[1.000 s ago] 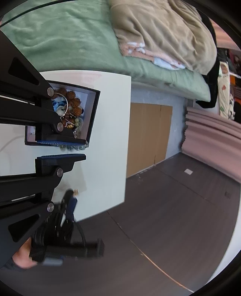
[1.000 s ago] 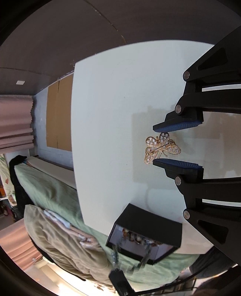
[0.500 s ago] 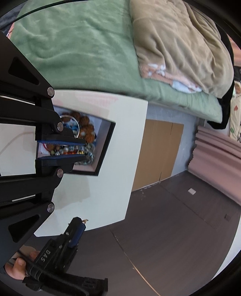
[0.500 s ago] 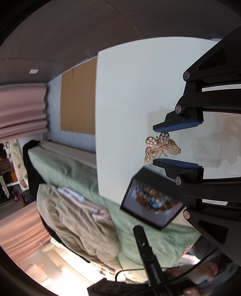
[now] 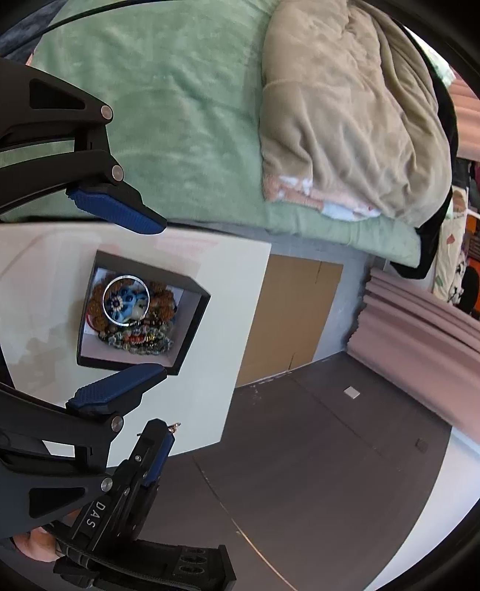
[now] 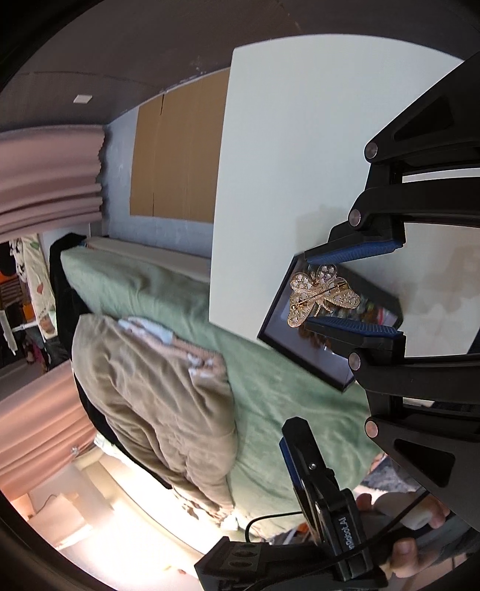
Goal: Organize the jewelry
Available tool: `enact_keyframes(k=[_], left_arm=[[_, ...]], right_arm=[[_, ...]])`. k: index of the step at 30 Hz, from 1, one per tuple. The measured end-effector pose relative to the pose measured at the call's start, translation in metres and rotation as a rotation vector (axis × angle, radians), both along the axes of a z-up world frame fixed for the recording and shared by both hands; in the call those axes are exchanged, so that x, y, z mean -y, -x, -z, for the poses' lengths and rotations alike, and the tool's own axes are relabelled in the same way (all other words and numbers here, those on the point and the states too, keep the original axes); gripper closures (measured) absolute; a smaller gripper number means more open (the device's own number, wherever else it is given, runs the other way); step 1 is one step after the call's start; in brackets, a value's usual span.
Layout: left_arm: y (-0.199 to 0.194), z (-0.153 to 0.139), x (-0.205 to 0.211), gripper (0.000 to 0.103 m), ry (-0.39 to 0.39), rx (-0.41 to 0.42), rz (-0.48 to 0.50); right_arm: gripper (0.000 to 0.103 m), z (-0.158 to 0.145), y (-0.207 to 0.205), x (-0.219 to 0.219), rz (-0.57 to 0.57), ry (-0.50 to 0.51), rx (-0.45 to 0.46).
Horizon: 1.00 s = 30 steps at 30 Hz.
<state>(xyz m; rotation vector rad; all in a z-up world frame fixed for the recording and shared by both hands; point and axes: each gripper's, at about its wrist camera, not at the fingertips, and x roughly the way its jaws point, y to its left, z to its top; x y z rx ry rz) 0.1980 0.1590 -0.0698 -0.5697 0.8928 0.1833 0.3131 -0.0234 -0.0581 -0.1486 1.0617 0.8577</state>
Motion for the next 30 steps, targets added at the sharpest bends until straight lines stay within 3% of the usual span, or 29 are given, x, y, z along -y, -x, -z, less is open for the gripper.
enact_keyframes(k=[4,6,12,30], left_arm=[[0.006,-0.002,-0.006,0.030,0.000,0.019,-0.020],[0.008,-0.004,-0.006,0.029,-0.017,0.027,-0.020],[0.011,-0.008,-0.002,0.018,-0.027,0.056,-0.009],[0.025,-0.031,0.039,0.006,-0.087,0.112,0.045]], right_arm=[[0.066,0.002,-0.001,-0.014,-0.003,0.003,-0.022],[0.050,0.007,-0.004,-0.016,0.020,0.024,-0.043],[0.040,0.005,-0.001,-0.004,0.053,0.023,-0.051],[0.023,-0.010,0.016,0.062,0.162,-0.021,-0.048]])
